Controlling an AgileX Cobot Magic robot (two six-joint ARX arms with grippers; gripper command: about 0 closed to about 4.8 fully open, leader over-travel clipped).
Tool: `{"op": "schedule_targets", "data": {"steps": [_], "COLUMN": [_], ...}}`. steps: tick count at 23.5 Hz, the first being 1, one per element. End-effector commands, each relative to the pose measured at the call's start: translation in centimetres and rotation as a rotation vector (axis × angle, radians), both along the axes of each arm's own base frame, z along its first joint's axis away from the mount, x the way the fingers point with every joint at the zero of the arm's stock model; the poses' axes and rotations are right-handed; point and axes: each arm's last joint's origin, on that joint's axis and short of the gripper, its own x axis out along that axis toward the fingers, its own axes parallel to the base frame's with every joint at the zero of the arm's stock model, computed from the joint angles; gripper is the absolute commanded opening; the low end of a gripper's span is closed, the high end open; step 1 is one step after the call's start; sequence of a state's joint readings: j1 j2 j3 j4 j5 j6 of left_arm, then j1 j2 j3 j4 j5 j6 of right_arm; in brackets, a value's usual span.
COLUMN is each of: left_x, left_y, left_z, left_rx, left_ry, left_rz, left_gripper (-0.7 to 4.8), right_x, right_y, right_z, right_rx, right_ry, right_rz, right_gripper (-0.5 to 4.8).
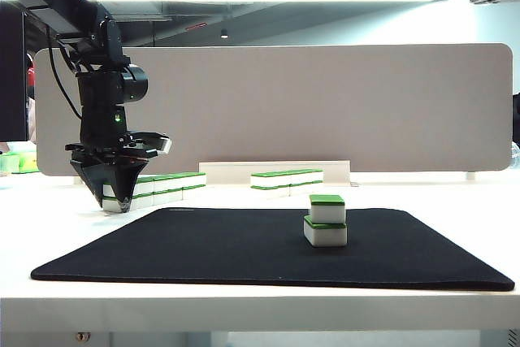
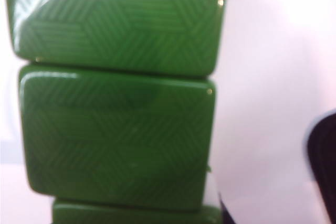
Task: Take a mahjong tile from the mahjong wall and then place it on the table close to you.
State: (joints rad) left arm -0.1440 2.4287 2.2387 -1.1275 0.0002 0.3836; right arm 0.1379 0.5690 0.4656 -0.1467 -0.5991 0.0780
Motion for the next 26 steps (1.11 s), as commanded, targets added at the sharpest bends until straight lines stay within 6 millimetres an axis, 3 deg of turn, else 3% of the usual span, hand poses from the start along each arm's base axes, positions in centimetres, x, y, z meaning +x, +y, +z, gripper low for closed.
{"op": "schedule_targets", "data": {"steps": [1, 3, 8, 12, 14, 19, 21, 26], "left_x": [-0.1, -0.4, -1.3, -2.2, -3.3, -4.9, -6.2, -7.9], "left_y": [-0.1, -0.2, -1.7, -4.0, -6.9, -11.2, -14.0, -17.2], "left_z": [-0.3, 0.3, 4.3, 6.5, 7.8, 8.0, 8.0, 7.9], "left_rx": [0.0, 0.001, -0.03, -0.106, -0.118, -0.101, -0.09, -0.092], "left_ry": [0.029, 0.04, 0.053, 0.034, 0.021, 0.012, 0.012, 0.016], "left_rz": [-0.001, -0.003, -0.042, -0.108, -0.211, -0.377, -0.482, -0.569], "left_gripper": [1.19, 1.19, 1.2, 1.2, 1.2, 1.2, 1.2, 1.2], "right_x": [0.0, 0.0, 0.0, 0.0, 0.0, 0.0, 0.1, 0.1], "right_y": [0.0, 0.0, 0.0, 0.0, 0.0, 0.0, 0.0, 0.0], "right_z": [0.2, 0.2, 0.2, 0.2, 0.2, 0.3, 0.4, 0.6], "right_rx": [0.004, 0.005, 0.004, 0.004, 0.004, 0.003, 0.005, 0.007], "right_ry": [-0.019, -0.019, -0.019, -0.02, -0.02, -0.024, -0.035, -0.058], "right_rz": [0.005, 0.005, 0.003, 0.002, 0.002, -0.002, -0.002, -0.007], "right_gripper": [-0.01, -0.01, -0.01, -0.01, -0.01, -0.01, -0.01, -0.01]}}
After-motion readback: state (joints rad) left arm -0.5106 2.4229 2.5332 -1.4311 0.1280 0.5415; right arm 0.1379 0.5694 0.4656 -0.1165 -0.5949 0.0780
